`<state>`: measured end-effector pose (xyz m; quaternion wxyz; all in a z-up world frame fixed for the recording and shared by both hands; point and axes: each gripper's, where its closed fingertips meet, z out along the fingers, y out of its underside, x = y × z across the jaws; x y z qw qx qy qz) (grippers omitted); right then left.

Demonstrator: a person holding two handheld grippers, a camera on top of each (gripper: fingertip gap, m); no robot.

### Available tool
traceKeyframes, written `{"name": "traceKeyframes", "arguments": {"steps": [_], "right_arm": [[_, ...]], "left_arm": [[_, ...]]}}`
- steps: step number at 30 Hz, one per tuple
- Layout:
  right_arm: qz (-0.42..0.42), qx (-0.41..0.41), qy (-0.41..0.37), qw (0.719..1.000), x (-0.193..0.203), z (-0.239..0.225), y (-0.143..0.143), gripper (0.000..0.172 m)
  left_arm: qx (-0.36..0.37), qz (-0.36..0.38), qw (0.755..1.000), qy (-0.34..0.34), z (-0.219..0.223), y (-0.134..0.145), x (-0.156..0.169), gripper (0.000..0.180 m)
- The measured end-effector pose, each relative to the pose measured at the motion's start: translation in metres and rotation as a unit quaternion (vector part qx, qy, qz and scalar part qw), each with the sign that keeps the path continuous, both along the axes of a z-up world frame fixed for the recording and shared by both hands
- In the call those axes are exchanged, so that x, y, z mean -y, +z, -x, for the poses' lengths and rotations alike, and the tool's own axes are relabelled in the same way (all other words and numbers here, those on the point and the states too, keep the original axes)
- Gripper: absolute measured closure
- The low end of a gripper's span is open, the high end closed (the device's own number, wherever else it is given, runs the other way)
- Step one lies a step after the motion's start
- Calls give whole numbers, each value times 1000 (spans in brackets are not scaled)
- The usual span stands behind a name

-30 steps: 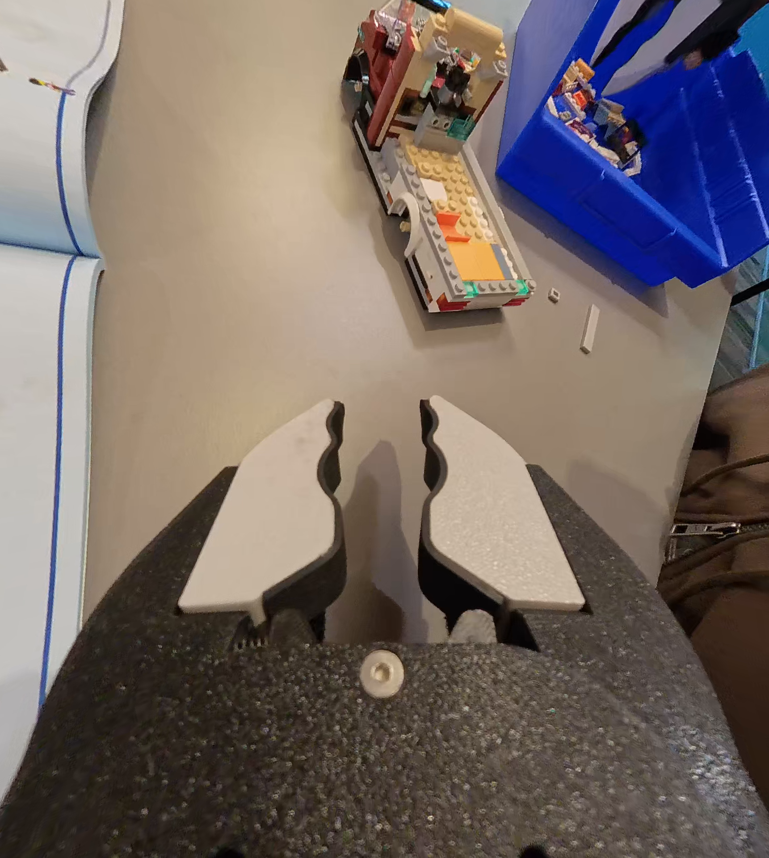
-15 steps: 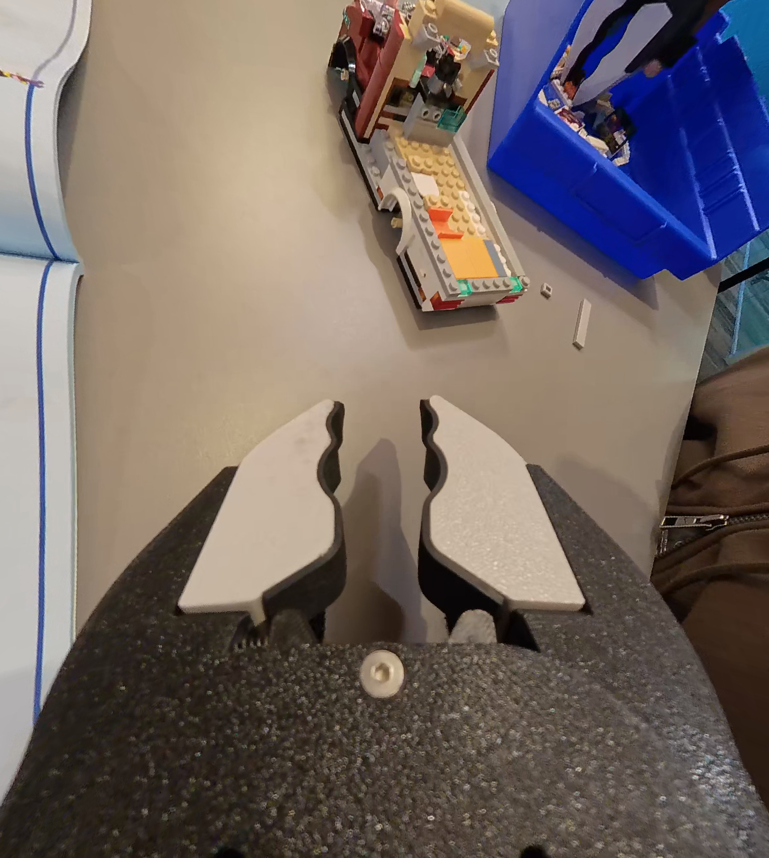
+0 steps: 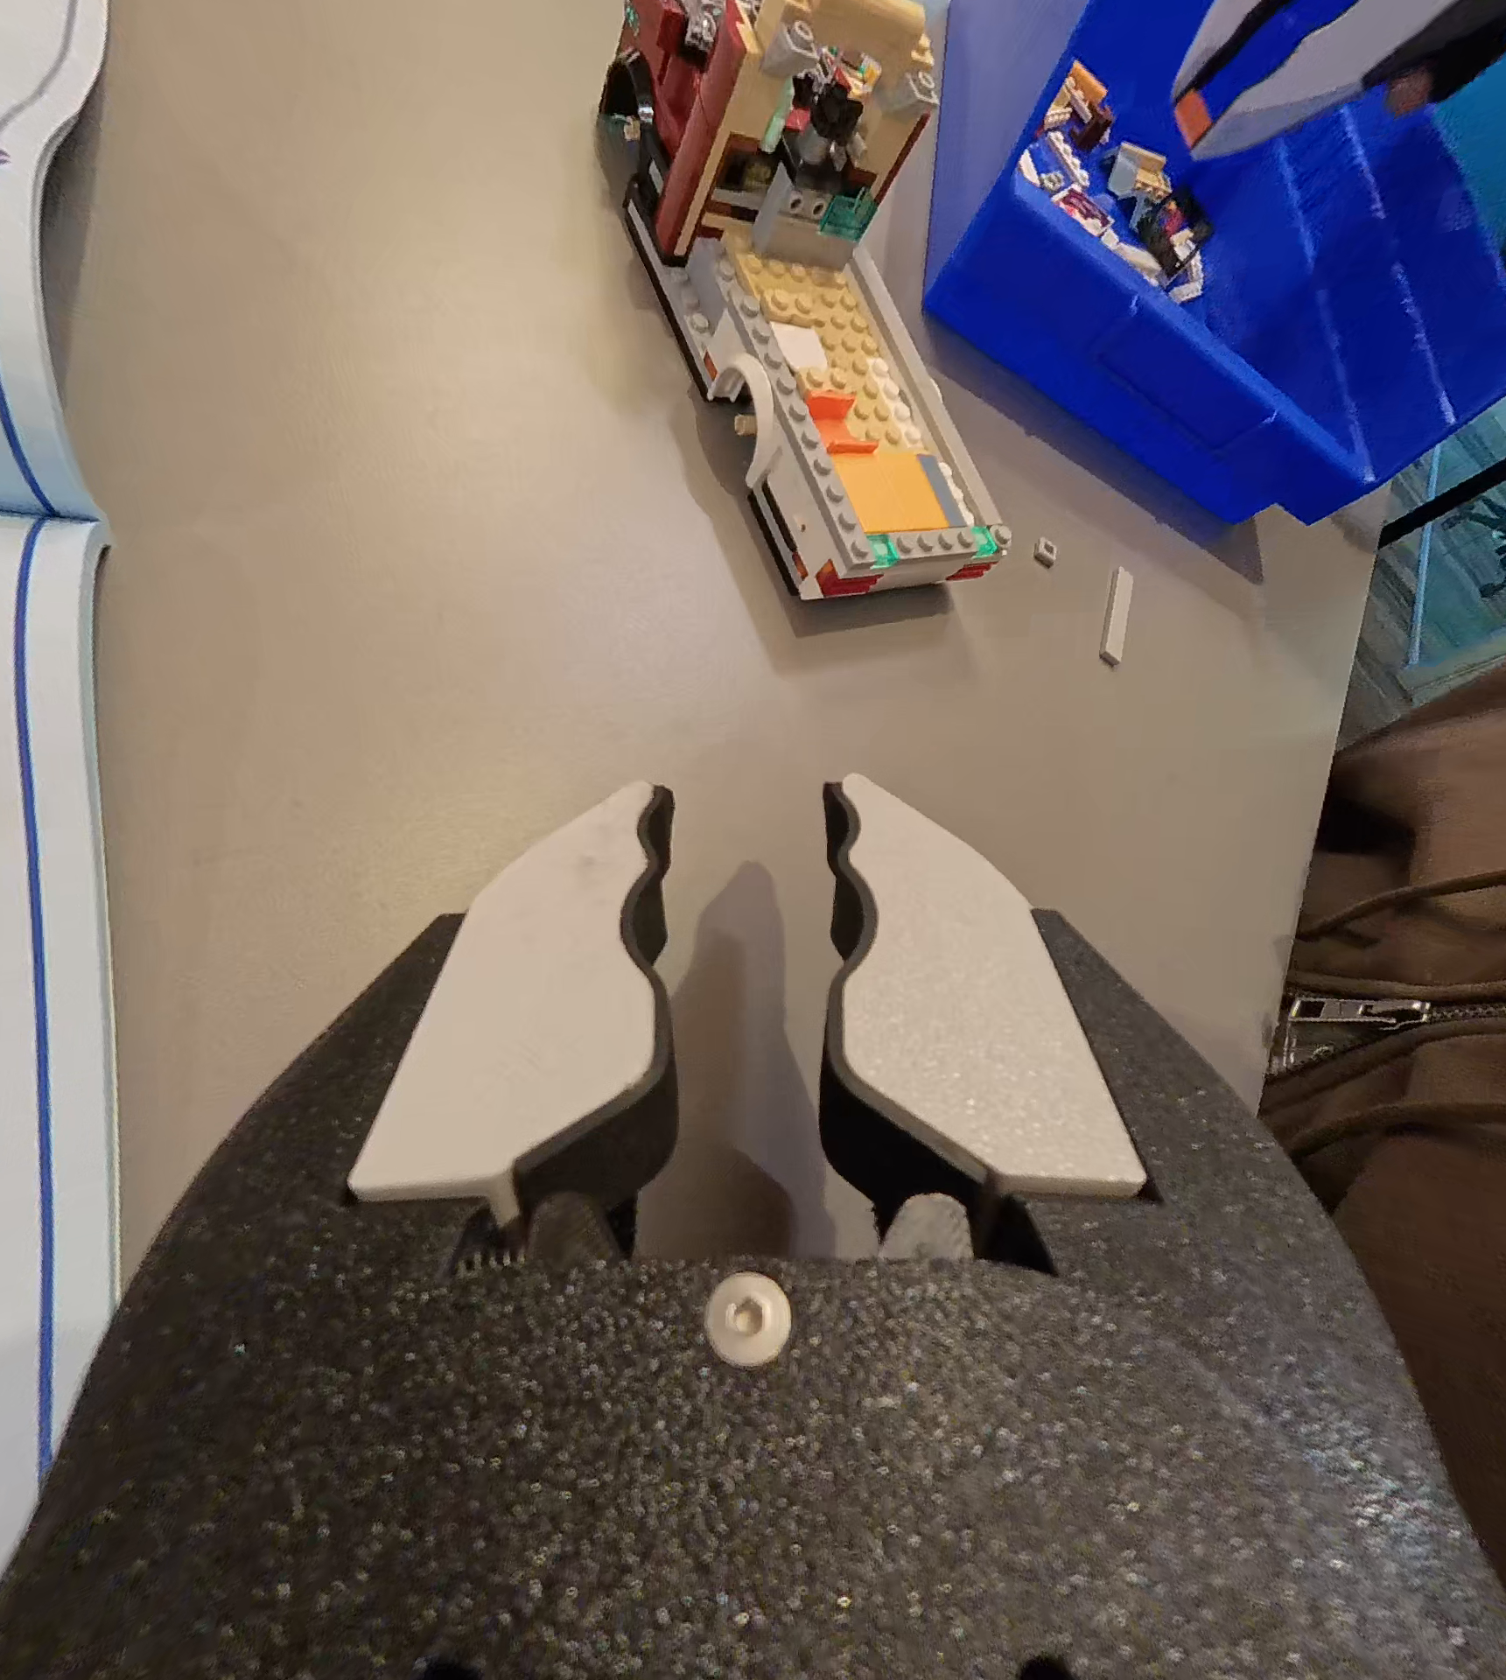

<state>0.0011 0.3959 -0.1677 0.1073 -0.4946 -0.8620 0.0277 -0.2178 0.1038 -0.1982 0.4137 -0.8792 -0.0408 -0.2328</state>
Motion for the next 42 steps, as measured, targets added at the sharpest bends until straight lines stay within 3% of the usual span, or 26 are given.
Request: {"name": "traceKeyframes", "arguments": {"steps": [6, 12, 16, 21, 25, 31, 33, 38, 40, 42], "right_arm": [[-8, 13, 96, 995, 121, 50, 11, 155], [-15, 67, 159, 985, 210, 80, -31, 155], [-47, 116, 166, 978, 225, 91, -56, 155], [-186, 128, 190, 955, 224, 119, -33, 145], [-342, 153, 273, 886, 229, 127, 0, 134], [-448, 165, 355, 804, 264, 134, 34, 132], [-437, 141, 376, 805, 282, 138, 38, 132], [-339, 92, 385, 853, 312, 154, 35, 133], [-380, 75, 367, 846, 301, 168, 34, 132], [-429, 73, 369, 821, 291, 175, 32, 132]], "left_arm": [[-14, -9, 1000, -1, -1, 2, 1, 147], [-15, -2, 998, 67, 15, 1, 1, 146], [11, -32, 994, 106, 26, 10, 4, 145], [24, -44, 993, 111, 28, 14, 6, 144], [25, -42, 993, 107, 27, 13, 5, 143], [43, -45, 992, 107, 28, 14, 5, 143], [44, -43, 992, 107, 28, 14, 5, 143], [44, -47, 992, 109, 29, 15, 5, 143], [46, -47, 992, 110, 29, 15, 5, 143], [49, -45, 992, 107, 29, 14, 5, 143]]}}
